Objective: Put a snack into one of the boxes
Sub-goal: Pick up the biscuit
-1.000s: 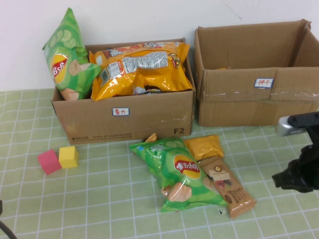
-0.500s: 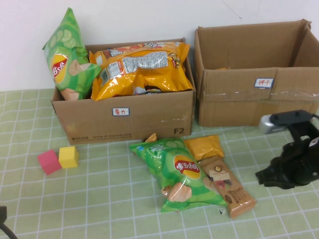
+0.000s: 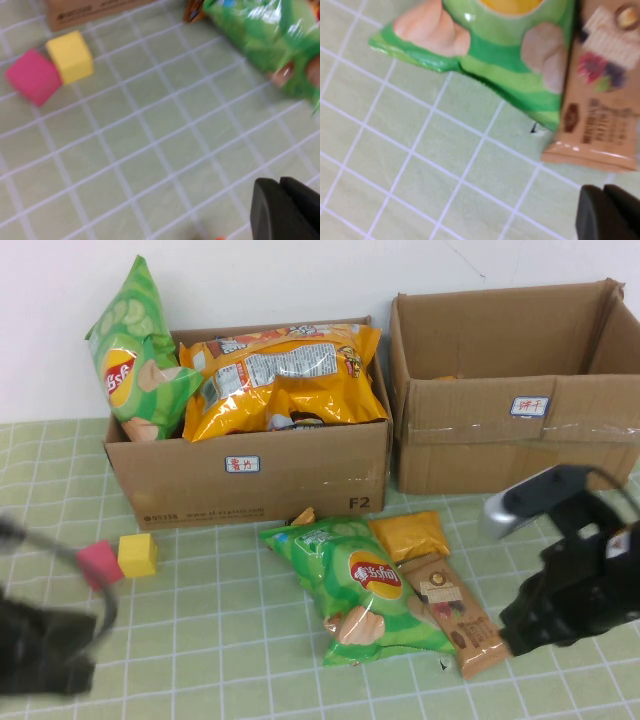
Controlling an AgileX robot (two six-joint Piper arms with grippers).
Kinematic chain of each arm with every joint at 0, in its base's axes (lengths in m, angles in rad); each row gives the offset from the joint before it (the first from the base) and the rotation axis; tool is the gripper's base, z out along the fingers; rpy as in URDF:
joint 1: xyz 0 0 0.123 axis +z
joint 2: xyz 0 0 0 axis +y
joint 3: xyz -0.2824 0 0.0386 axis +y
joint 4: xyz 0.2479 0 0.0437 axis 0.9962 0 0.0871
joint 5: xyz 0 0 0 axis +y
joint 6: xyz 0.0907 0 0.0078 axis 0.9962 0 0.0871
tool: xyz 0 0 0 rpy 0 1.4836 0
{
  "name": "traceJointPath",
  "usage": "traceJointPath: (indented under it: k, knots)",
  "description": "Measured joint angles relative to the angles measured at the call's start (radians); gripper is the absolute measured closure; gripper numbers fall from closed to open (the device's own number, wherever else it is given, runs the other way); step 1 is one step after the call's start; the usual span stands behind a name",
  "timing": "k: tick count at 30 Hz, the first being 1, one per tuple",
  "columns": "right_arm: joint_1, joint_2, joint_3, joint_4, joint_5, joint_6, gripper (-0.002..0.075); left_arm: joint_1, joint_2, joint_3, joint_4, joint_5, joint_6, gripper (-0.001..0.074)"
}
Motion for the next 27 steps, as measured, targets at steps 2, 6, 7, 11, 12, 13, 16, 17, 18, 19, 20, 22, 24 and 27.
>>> traceJointPath:
  k: [2, 6, 7, 11, 12, 13, 16, 17, 18, 19, 20, 22, 24, 27]
  knots:
    - [0.0, -0.068, 0.0, -0.049, 0.022, 0.048, 0.0721, 0.0, 0.082, -0.046, -0.055, 0.0, 0.015, 0.0737]
    - [0.002, -0.21, 0.0, -0.216, 0.082, 0.198, 0.0721, 0.0, 0.271, -0.107, -0.257, -0.012, 0.127, 0.0737]
    - [0.002, -0.248, 0.0, -0.27, 0.1, 0.235, 0.0721, 0.0, 0.323, -0.116, -0.327, -0.012, 0.16, 0.0737]
    - [0.002, -0.378, 0.0, -0.45, 0.224, 0.388, 0.0721, 0.0, 0.508, -0.133, -0.589, -0.024, 0.339, 0.0725]
    - [0.002, -0.409, 0.0, -0.487, 0.26, 0.422, 0.0721, 0.0, 0.549, -0.138, -0.655, -0.037, 0.398, 0.0706]
    - [0.002, -0.434, 0.002, -0.513, 0.284, 0.449, 0.0721, -0.004, 0.585, -0.141, -0.72, -0.054, 0.465, 0.0676]
    - [0.002, -0.529, 0.029, -0.583, 0.336, 0.511, 0.0721, -0.036, 0.663, -0.143, -0.879, -0.114, 0.632, 0.0527]
    - [0.002, -0.561, 0.041, -0.596, 0.344, 0.525, 0.0721, -0.051, 0.684, -0.143, -0.914, -0.132, 0.666, 0.0456]
    - [0.002, -0.593, 0.058, -0.606, 0.352, 0.541, 0.0721, -0.072, 0.705, -0.145, -0.952, -0.156, 0.699, 0.0384]
    - [0.002, -0.623, 0.076, -0.612, 0.356, 0.561, 0.0721, -0.096, 0.726, -0.151, -0.982, -0.181, 0.726, 0.0312]
    - [0.002, -0.646, 0.092, -0.616, 0.358, 0.575, 0.0721, -0.121, 0.743, -0.158, -1.0, -0.201, 0.747, 0.026]
    - [0.002, -0.7, 0.135, -0.619, 0.36, 0.604, 0.0721, -0.169, 0.79, -0.188, -1.015, -0.247, 0.77, 0.0151]
    - [0.002, -0.743, 0.177, -0.623, 0.363, 0.62, 0.0721, -0.204, 0.835, -0.222, -1.02, -0.279, 0.78, 0.0092]
    - [0.002, -0.795, 0.231, -0.625, 0.373, 0.638, 0.0721, -0.244, 0.907, -0.279, -1.022, -0.317, 0.774, 0.0057]
